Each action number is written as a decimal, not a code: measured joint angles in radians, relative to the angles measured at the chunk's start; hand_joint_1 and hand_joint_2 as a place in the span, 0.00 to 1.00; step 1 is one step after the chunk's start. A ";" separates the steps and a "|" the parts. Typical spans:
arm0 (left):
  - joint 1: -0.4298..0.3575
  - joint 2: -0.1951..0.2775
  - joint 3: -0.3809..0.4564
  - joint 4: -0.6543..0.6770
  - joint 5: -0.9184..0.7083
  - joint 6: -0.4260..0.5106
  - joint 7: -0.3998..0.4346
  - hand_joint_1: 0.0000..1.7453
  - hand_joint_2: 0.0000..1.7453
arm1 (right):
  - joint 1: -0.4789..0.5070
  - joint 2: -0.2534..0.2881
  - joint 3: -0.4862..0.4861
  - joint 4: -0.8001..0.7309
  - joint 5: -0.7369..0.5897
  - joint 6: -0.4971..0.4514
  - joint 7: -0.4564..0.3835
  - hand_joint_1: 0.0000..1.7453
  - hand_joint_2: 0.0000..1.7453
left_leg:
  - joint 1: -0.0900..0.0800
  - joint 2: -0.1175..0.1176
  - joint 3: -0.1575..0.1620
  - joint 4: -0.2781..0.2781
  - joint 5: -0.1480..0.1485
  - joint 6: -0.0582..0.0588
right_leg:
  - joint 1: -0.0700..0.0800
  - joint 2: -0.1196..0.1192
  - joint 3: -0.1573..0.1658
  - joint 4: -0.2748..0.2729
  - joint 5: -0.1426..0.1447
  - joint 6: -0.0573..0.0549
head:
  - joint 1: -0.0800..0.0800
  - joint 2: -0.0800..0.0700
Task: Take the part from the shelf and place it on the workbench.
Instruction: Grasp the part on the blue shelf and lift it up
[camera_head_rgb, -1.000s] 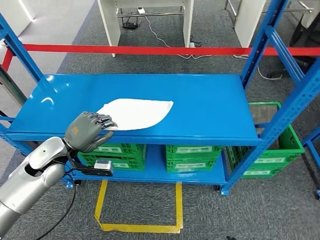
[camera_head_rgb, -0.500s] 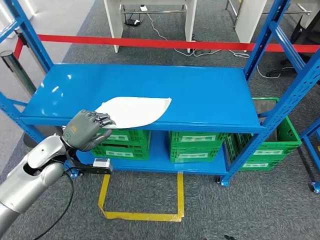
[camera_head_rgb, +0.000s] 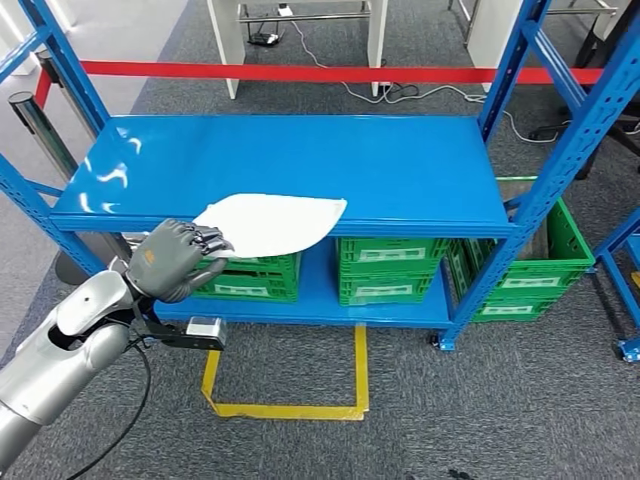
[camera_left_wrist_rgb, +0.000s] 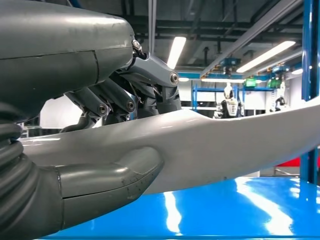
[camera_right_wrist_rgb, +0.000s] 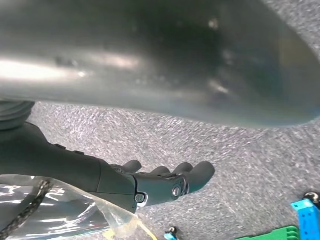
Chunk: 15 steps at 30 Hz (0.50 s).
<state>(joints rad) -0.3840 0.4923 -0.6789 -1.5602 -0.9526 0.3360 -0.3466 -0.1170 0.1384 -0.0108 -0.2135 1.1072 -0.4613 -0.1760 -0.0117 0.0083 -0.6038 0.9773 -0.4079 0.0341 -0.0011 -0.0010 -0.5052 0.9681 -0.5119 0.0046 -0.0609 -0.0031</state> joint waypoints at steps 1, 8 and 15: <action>0.000 0.001 0.000 0.000 0.000 0.000 0.000 1.00 1.00 | 0.000 0.000 0.000 0.000 0.000 0.000 0.000 0.00 0.00 | 0.001 0.000 -0.001 -0.002 0.008 -0.003 | 0.001 0.000 -0.002 0.001 0.002 -0.003 | 0.000 0.000; 0.000 0.002 0.000 0.000 0.000 0.000 -0.001 1.00 1.00 | 0.000 0.000 0.000 0.000 0.001 0.000 0.000 0.00 0.00 | 0.004 0.000 -0.004 -0.009 0.025 -0.022 | 0.005 -0.001 -0.009 0.002 0.011 -0.010 | 0.000 0.000; -0.001 0.003 0.000 0.000 0.000 0.000 -0.001 1.00 1.00 | -0.001 0.000 0.000 0.000 0.001 0.001 0.001 0.00 0.00 | 0.005 0.000 -0.012 -0.010 0.030 -0.030 | 0.006 -0.001 -0.019 0.008 0.013 -0.013 | 0.000 0.000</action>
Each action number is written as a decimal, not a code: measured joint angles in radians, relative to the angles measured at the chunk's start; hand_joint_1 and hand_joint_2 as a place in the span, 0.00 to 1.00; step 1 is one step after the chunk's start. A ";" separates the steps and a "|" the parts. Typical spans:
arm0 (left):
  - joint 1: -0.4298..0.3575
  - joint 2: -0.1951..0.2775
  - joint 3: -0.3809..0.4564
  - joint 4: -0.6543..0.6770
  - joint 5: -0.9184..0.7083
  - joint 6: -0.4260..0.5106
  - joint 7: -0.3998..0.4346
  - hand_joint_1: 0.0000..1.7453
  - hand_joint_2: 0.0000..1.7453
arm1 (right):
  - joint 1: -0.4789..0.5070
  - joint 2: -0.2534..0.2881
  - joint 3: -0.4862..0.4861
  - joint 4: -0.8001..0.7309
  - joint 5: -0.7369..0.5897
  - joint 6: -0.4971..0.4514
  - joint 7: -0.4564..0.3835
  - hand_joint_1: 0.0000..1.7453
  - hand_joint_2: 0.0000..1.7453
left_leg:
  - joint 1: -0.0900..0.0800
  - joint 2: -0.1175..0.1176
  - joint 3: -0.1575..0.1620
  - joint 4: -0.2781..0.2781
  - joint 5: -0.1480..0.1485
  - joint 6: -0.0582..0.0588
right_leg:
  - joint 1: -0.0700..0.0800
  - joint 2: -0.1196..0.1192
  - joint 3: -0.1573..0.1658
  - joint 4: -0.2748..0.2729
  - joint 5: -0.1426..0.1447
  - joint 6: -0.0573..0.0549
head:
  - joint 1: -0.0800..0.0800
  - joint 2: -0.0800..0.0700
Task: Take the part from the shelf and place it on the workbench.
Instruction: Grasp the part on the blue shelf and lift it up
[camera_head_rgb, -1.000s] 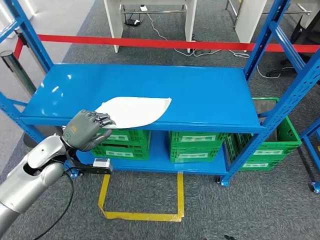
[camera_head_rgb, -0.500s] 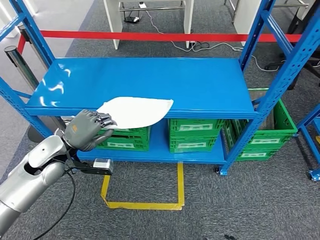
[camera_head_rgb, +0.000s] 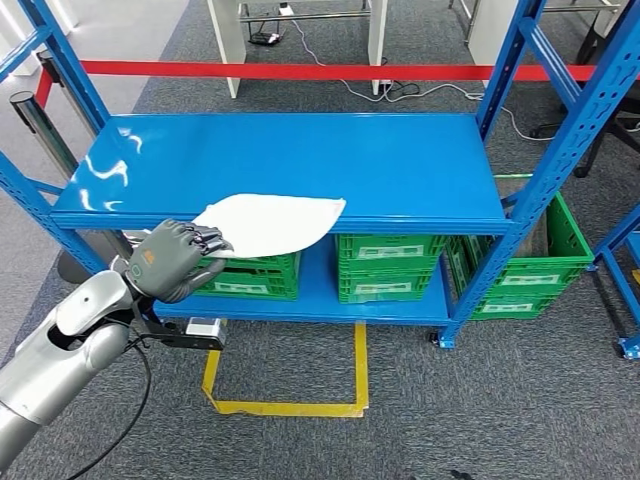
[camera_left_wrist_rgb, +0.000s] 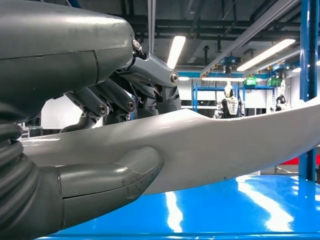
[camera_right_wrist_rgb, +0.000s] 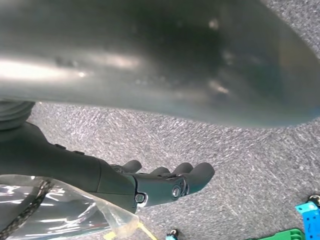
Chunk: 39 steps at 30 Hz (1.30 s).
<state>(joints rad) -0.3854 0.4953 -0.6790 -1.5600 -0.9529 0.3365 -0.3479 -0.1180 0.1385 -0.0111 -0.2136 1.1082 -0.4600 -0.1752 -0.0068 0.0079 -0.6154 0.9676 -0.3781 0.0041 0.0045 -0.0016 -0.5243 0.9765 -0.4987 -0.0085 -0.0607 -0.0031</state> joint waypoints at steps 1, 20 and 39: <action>-0.001 0.001 0.000 0.000 0.000 0.000 0.000 1.00 1.00 | -0.001 0.000 0.000 0.000 0.000 0.000 0.000 0.00 0.00 | 0.000 0.000 -0.002 0.000 0.001 -0.001 | 0.000 0.000 -0.002 0.001 0.000 0.000 | 0.000 0.000; -0.005 0.021 0.000 0.001 0.012 0.001 -0.008 1.00 1.00 | -0.003 0.000 0.000 0.000 -0.001 0.005 -0.020 0.00 0.00 | 0.000 0.000 -0.009 0.004 0.001 -0.002 | -0.001 0.000 -0.007 0.000 0.003 0.003 | 0.000 0.000; -0.011 0.029 -0.006 0.001 0.012 0.004 -0.011 1.00 1.00 | -0.003 -0.001 -0.019 -0.001 -0.038 0.036 -0.050 0.00 0.00 | 0.021 0.043 -0.014 -0.013 0.014 0.006 | -0.033 -0.016 -0.092 0.154 -0.052 0.068 | 0.004 0.000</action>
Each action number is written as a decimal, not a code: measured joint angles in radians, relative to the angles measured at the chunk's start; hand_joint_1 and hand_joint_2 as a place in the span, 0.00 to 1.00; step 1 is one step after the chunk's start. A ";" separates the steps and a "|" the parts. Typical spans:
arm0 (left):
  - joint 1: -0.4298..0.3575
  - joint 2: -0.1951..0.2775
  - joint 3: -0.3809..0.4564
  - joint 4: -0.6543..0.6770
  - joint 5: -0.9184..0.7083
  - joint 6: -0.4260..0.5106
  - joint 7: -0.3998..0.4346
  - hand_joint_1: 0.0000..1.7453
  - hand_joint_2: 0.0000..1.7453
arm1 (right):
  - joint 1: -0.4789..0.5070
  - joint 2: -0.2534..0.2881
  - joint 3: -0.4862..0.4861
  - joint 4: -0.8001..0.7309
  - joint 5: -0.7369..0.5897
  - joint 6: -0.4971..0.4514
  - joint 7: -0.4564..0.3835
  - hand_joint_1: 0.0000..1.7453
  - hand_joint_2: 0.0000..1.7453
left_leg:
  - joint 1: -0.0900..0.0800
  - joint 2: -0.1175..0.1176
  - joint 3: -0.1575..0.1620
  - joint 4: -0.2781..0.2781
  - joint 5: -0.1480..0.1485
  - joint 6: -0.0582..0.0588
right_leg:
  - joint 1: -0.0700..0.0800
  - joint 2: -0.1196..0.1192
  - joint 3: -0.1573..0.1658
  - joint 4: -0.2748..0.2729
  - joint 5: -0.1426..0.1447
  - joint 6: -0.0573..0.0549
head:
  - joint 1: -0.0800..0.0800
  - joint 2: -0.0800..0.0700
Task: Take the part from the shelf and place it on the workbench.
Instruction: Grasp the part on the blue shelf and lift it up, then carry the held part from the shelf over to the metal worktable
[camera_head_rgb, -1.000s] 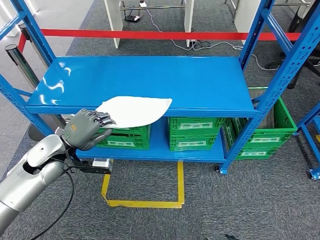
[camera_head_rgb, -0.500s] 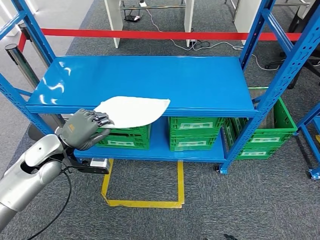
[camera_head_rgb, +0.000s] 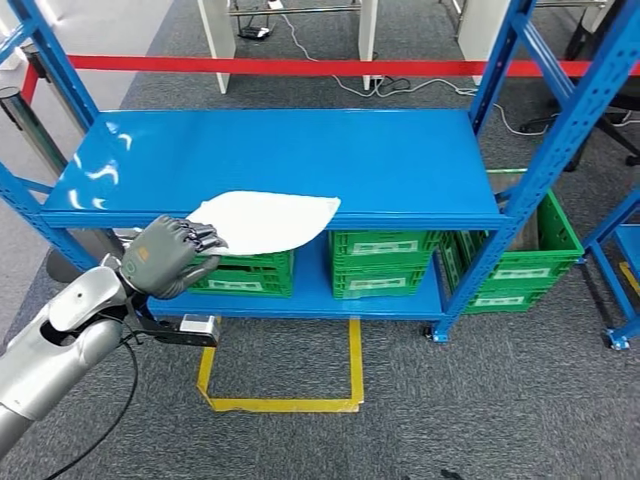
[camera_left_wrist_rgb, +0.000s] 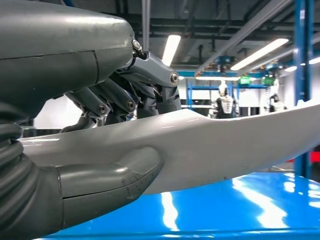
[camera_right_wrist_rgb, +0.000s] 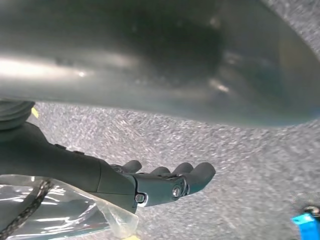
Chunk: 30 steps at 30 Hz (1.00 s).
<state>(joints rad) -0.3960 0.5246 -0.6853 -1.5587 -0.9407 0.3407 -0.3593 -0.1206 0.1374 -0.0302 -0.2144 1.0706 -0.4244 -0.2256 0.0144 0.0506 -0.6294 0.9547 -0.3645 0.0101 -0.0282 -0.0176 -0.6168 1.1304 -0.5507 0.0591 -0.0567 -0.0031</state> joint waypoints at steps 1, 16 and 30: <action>0.000 0.000 -0.001 0.000 0.000 0.000 0.000 1.00 1.00 | -0.002 0.001 -0.002 0.000 0.000 0.001 -0.001 0.00 0.00 | 0.002 0.006 -0.005 0.014 -0.006 -0.009 | -0.002 -0.015 0.028 -0.058 0.022 0.004 | 0.000 0.000; -0.002 0.004 -0.009 0.000 0.002 -0.003 -0.004 1.00 1.00 | 0.002 0.003 -0.009 -0.001 -0.003 0.004 -0.006 0.00 0.00 | 0.010 -0.079 -0.018 0.186 -0.112 -0.029 | 0.008 0.103 0.035 -0.109 0.069 -0.065 | -0.006 0.000; -0.006 0.003 -0.015 0.001 0.004 -0.003 -0.004 1.00 1.00 | 0.003 0.004 -0.011 -0.001 -0.003 0.004 -0.006 0.00 0.00 | -0.004 0.011 0.042 0.035 -0.077 0.001 | 0.009 0.014 -0.081 0.087 0.003 -0.019 | -0.007 0.000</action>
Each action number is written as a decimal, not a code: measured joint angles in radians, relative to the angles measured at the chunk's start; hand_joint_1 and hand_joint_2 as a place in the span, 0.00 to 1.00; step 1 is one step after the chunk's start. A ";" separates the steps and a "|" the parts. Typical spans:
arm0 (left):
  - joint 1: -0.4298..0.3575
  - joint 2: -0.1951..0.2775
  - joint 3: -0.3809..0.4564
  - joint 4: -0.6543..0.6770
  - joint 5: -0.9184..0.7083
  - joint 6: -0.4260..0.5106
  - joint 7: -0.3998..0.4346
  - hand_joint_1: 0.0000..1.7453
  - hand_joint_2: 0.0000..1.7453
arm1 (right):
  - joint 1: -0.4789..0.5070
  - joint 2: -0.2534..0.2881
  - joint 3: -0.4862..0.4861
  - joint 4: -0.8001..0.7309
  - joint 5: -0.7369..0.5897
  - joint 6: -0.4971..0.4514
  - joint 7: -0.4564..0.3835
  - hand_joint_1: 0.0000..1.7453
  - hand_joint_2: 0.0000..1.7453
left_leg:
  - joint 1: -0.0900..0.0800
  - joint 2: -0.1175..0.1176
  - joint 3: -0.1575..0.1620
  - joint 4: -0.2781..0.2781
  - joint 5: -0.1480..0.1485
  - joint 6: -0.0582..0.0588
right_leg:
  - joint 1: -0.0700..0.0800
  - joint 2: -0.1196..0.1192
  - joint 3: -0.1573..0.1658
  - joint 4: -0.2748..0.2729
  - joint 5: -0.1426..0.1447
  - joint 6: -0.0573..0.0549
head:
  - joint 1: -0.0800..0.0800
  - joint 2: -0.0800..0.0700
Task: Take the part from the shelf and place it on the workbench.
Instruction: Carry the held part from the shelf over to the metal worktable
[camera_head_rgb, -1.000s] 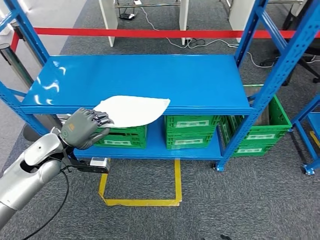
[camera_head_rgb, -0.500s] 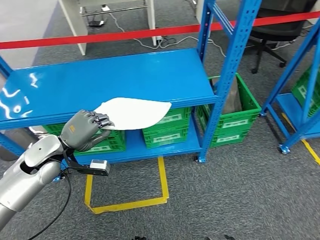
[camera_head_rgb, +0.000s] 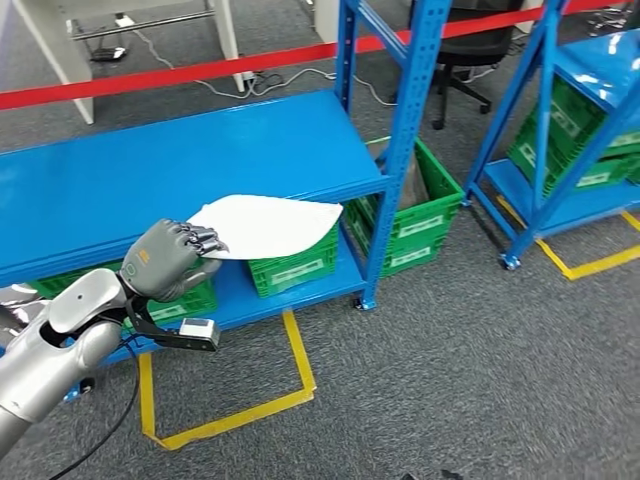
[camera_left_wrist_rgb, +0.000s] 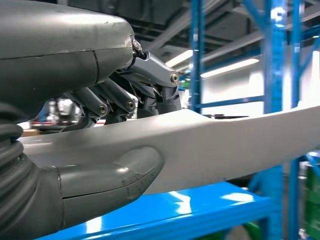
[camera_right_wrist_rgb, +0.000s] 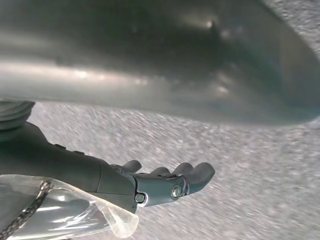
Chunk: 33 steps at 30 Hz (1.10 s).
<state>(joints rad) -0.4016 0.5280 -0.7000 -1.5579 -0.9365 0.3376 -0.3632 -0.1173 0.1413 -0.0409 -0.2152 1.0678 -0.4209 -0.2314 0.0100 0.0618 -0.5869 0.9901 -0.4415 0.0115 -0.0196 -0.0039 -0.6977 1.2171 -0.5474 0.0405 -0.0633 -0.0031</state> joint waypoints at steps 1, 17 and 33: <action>0.000 0.000 0.000 0.000 0.000 0.000 0.000 1.00 1.00 | -0.001 0.000 0.000 0.000 0.000 0.000 0.000 0.00 0.00 | -0.002 0.012 0.001 0.001 0.000 -0.001 | 0.004 -0.019 0.045 -0.079 0.027 -0.005 | 0.000 0.000; 0.015 0.024 0.003 0.000 0.005 0.005 -0.004 1.00 1.00 | -0.005 0.000 0.000 -0.002 0.004 -0.002 0.004 0.00 0.00 | 0.010 -0.093 -0.006 0.111 -0.055 -0.038 | 0.009 0.089 0.107 -0.218 0.096 -0.044 | -0.005 0.000; -0.001 -0.009 0.005 0.010 0.003 0.032 -0.015 1.00 1.00 | -0.003 -0.019 -0.012 -0.005 -0.019 -0.039 -0.007 0.00 0.00 | -0.008 0.031 0.025 0.008 -0.030 0.000 | 0.020 -0.051 0.080 -0.166 0.071 -0.017 | 0.007 0.000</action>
<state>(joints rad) -0.4027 0.5194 -0.6949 -1.5483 -0.9335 0.3695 -0.3780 -0.1201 0.1219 -0.0526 -0.2198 1.0484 -0.4599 -0.2386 0.0019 0.0933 -0.5622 0.9976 -0.4717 0.0117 0.0008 -0.0545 -0.6180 1.0513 -0.4768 0.0234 -0.0567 -0.0031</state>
